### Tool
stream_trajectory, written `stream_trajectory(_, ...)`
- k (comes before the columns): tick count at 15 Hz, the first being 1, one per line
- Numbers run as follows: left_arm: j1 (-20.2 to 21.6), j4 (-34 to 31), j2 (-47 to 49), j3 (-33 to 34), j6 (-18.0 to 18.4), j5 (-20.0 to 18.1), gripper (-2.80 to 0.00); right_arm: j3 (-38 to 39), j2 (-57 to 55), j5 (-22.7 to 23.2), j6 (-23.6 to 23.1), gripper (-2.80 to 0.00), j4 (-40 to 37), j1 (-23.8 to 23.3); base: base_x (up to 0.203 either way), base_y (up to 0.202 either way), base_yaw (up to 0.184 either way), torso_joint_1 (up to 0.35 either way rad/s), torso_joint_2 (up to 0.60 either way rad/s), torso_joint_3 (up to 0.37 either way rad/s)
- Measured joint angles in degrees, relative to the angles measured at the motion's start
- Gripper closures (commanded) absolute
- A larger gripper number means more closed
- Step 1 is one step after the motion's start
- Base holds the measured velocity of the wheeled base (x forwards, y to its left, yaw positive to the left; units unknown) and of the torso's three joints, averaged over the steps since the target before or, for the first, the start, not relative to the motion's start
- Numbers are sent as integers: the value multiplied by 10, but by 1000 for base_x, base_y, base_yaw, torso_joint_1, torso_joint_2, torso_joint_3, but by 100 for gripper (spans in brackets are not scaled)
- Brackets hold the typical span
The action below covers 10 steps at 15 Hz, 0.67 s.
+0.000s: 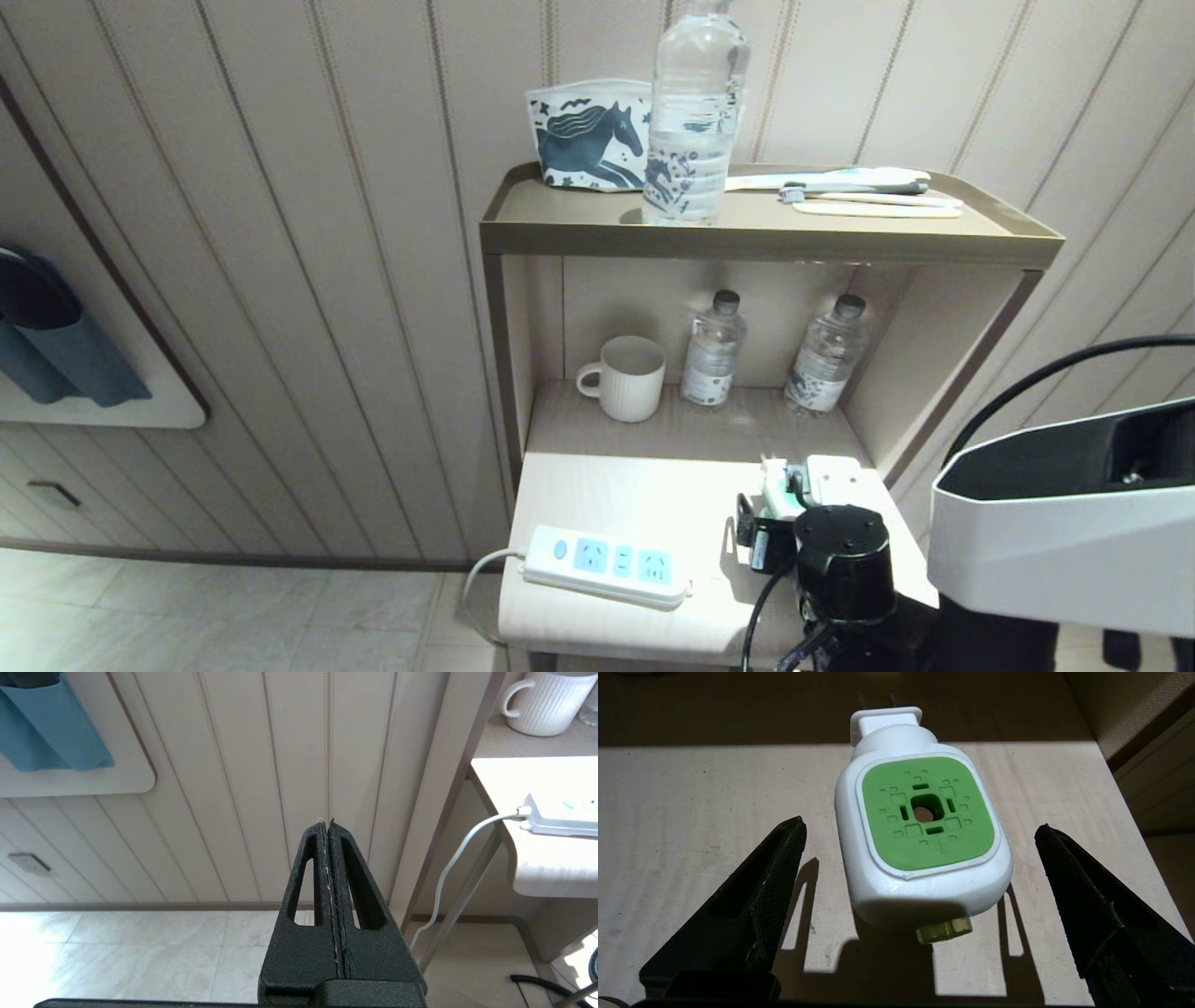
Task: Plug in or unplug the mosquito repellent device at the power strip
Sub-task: Pick up the mosquito repellent liquid
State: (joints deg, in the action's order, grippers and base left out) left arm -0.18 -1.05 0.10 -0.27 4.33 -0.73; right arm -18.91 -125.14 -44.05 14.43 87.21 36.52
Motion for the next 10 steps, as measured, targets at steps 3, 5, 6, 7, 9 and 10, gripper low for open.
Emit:
stream_trajectory(3,0,0,0,0,0,0,0,-1,-10,-15,0,-280,0,0,0,0,0,0,0,0)
stream_trajectory(5,0,0,0,0,0,0,0,-2,-13,-23,3,-280,0,2,0,0,0,0,0,0)
stream_trajectory(6,0,0,0,0,0,0,0,-2,-15,-24,5,-280,0,4,0,0,0,0,0,0)
stream_trajectory(7,0,0,0,0,0,0,0,-2,-14,-26,6,-280,0,6,0,0,0,0,0,0)
stream_trajectory(9,0,0,0,0,0,0,0,-8,-15,-42,7,-280,0,7,0,0,0,0,0,0)
stream_trajectory(10,0,0,0,0,0,0,0,-9,-16,-49,9,-280,0,7,0,0,0,0,0,0)
